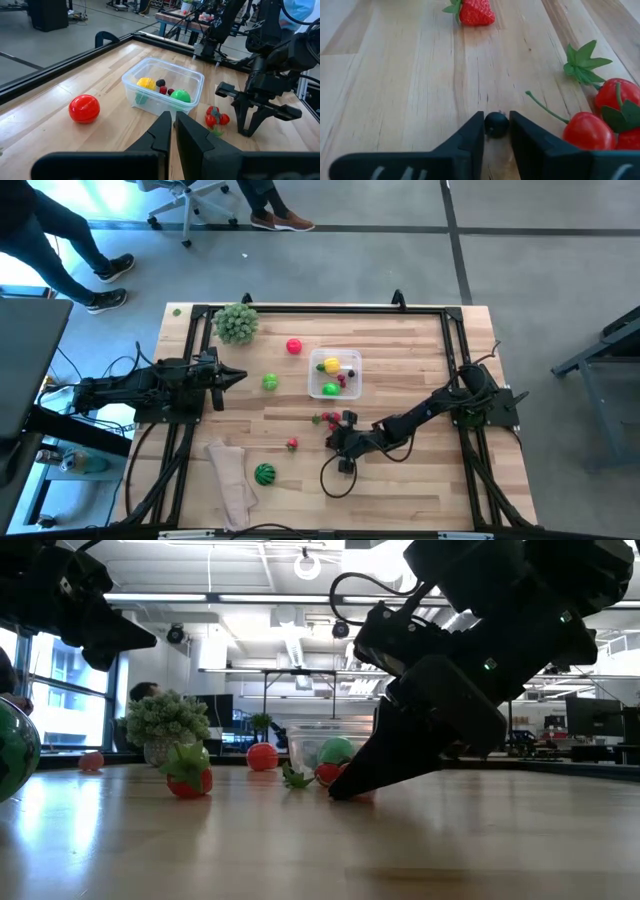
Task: Pick and placing Produce into tupperware
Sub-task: Put the blueberry into the transparent container
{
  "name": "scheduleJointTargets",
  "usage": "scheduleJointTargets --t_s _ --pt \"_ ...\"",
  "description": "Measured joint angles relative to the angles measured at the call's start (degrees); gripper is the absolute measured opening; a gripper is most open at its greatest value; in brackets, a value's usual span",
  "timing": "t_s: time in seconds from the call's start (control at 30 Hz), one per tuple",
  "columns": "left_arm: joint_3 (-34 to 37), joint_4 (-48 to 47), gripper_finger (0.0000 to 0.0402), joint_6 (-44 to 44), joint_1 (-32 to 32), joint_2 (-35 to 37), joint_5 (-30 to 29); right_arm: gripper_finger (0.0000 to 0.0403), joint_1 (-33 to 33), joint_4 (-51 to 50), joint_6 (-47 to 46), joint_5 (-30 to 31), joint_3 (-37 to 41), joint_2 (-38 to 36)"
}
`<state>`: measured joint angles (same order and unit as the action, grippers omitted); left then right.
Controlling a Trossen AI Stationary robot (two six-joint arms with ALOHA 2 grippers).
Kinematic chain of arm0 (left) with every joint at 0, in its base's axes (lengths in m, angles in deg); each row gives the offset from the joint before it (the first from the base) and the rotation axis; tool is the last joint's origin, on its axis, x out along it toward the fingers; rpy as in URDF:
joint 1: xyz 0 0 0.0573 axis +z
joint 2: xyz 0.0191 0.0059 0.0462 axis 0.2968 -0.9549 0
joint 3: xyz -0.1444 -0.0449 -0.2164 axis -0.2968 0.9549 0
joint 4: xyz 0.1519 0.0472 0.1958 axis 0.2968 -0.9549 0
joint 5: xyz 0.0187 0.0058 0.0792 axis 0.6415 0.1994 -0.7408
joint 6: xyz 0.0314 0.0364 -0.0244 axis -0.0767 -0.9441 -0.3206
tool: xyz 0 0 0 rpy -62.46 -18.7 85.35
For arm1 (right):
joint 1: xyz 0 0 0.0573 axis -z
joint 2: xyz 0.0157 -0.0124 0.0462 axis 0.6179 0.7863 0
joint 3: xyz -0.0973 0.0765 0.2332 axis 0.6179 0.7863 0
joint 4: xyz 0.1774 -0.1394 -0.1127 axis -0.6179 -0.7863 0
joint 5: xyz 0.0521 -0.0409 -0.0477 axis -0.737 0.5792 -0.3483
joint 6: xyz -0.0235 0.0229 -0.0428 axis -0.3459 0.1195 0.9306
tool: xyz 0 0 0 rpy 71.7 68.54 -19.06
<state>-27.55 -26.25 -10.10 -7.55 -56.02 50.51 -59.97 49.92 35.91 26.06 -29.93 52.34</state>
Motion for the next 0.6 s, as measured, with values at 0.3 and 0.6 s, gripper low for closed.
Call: scheduleJointTargets --t_s 0.3,0.6 --pt "0.0 0.0 0.0017 0.0 0.0 0.0 0.0 0.006 0.0 0.2 0.0 -0.2 0.0 0.0" --pt "0.0 0.0 0.0017 0.0 0.0 0.0 0.0 0.0059 0.0 0.6 1.6 -1.5 0.1 -0.9"
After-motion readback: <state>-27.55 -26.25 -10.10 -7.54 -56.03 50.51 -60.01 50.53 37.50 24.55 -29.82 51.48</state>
